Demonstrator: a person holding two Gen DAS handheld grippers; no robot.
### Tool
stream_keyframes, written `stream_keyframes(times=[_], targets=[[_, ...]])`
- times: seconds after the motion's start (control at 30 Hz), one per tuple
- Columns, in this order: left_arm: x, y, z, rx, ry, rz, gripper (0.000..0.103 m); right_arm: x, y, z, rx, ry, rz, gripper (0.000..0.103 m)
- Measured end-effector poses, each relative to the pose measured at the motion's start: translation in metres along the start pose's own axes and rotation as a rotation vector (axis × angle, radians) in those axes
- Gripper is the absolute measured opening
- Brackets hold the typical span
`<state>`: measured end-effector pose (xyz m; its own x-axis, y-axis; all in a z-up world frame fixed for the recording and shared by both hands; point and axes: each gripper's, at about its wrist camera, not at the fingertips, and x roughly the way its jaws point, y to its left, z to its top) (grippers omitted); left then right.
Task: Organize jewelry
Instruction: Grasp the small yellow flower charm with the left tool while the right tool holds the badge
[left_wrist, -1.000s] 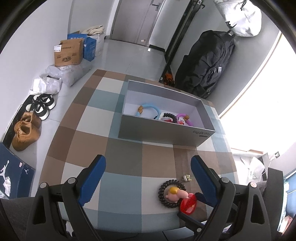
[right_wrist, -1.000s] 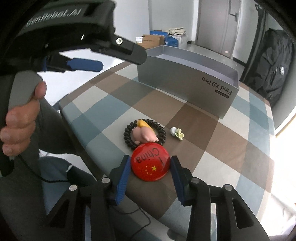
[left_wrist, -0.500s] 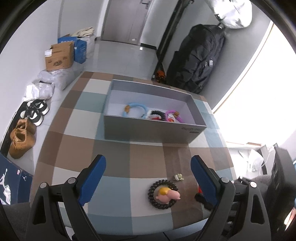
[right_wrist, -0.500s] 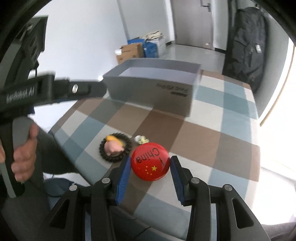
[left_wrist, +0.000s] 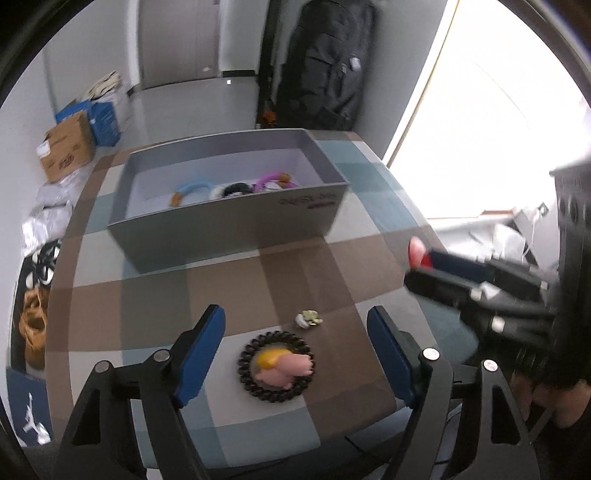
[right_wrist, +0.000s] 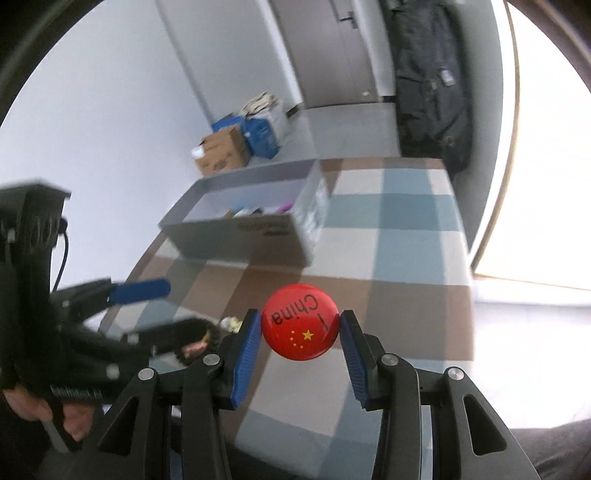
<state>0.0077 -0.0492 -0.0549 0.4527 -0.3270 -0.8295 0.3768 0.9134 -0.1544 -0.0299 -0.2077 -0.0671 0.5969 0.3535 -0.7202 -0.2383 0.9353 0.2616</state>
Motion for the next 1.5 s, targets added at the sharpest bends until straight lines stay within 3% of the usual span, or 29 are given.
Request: stream_keyframes(times=[0.17,0.23,0.37,0.6,0.77,1.2,1.5], targets=[[0.007,-0.012,0.002,0.066,0.031,0.033,0.072,-0.007,-0.005,0.002,0.019,-0.017,0.003,0.042],[0.013,-0.014,0.003,0.089,0.060,0.041,0.057,-0.007,-0.008,0.004,0.029,-0.019,0.005,0.042],[0.021,-0.017,0.004,0.119,0.111,0.055,0.050,-0.011,-0.014,0.006,0.051,-0.031,0.009,0.042],[0.028,-0.026,0.000,0.192,0.182,0.094,0.028,-0.017,-0.021,0.009,0.081,-0.045,0.014,0.042],[0.030,-0.027,-0.001,0.191,0.205,0.076,0.014,-0.018,-0.022,0.010,0.083,-0.050,0.021,0.042],[0.029,-0.021,0.006,0.130,0.182,0.039,0.012,-0.017,-0.024,0.011,0.093,-0.047,0.026,0.042],[0.001,-0.010,0.017,0.035,0.042,0.081,0.012,-0.015,-0.021,0.011,0.088,-0.050,0.028,0.042]])
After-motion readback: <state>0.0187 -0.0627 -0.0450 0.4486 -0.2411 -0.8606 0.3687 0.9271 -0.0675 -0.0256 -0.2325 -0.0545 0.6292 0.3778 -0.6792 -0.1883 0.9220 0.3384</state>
